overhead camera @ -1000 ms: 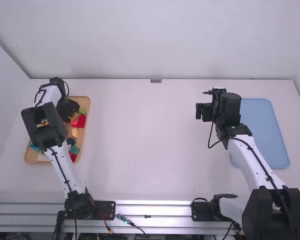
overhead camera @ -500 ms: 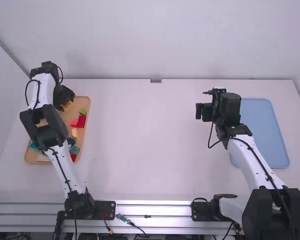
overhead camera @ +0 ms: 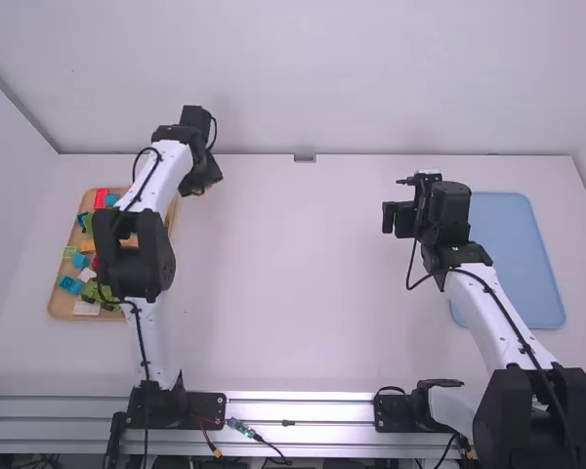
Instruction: Assemble lego blocks to make yellow taxi
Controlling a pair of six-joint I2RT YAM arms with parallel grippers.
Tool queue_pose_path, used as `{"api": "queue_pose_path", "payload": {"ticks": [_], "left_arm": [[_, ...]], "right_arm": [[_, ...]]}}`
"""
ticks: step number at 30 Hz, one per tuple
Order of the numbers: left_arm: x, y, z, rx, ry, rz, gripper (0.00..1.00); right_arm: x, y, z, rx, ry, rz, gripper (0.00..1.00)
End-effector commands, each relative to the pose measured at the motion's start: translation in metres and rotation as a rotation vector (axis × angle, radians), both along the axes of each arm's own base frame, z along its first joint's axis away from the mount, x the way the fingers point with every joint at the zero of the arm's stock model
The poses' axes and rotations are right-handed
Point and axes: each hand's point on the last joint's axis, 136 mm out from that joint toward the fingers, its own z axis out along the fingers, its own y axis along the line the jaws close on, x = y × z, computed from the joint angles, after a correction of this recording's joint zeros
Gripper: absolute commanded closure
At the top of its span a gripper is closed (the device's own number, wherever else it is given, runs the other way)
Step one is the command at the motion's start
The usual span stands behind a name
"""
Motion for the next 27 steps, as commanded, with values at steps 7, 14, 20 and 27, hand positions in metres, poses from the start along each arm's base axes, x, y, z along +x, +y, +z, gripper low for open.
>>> {"api": "queue_pose_path", "payload": {"ticks": [7, 14, 20, 27], "left_arm": [[-0.073, -0.082, 0.016, -0.002, 0.071, -0.664, 0.99], [-0.139, -0.133, -0.023, -0.009, 0.253, -1.278, 0.98], [-0.166, -0.159, -0.055, 0.061, 0.285, -1.632, 0.99], [-0.197, -0.196, -0.089, 0.170, 0.289, -1.948, 0.99]], "right_arm": [[0.006, 0.002, 0.012, 0.007, -0.023, 0.002, 0.01], [0.001, 0.002, 0.006, 0.005, 0.008, 0.001, 0.01], [0.001, 0.002, 0.006, 0.005, 0.008, 0.002, 0.01], [0.001, 0.002, 0.006, 0.002, 0.006, 0.004, 0.01]]}}
